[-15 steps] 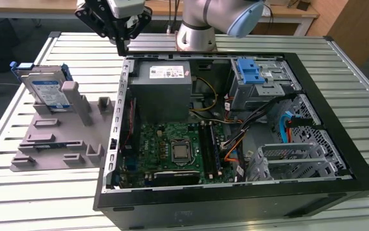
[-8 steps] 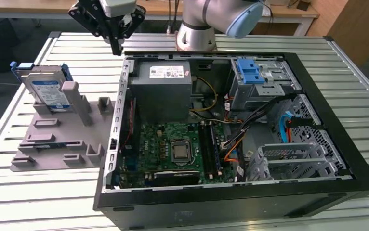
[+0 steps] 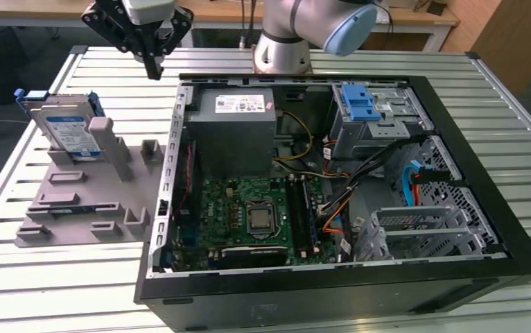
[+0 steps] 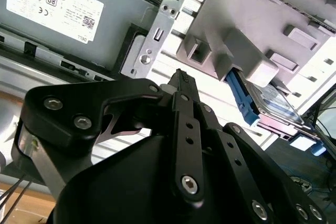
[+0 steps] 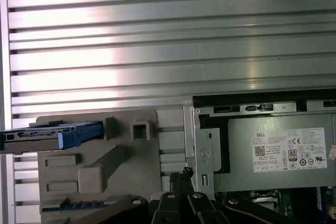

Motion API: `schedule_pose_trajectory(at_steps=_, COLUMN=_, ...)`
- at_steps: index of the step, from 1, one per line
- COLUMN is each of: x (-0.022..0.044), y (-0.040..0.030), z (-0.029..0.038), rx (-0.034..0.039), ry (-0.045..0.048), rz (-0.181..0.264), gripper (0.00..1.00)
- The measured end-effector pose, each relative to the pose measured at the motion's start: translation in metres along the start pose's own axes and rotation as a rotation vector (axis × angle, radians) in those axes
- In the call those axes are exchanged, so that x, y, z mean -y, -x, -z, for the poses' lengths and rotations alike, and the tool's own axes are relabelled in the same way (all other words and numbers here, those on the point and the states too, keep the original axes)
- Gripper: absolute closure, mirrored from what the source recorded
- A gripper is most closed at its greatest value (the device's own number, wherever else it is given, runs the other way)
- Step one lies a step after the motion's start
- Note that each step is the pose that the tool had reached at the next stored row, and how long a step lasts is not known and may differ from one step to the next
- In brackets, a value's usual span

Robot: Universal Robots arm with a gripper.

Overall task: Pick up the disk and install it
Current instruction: 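Reach for the disk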

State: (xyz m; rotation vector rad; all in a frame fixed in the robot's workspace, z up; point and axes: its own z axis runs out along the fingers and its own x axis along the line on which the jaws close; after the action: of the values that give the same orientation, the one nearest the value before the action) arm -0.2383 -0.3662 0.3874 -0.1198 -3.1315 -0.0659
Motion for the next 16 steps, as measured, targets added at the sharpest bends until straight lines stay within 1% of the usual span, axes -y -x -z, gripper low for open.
schedule_pose_trajectory(at_steps=10, x=0.0001, y=-0.0252, z=-0.0016, rx=0.0000, ry=0.0000, rz=0.000, gripper=0.89)
schedule_pose_trajectory(at_steps=16, x=-0.0001, y=-0.0388, z=-0.0029, rx=0.0000, ry=0.0001, rz=0.000, gripper=0.89)
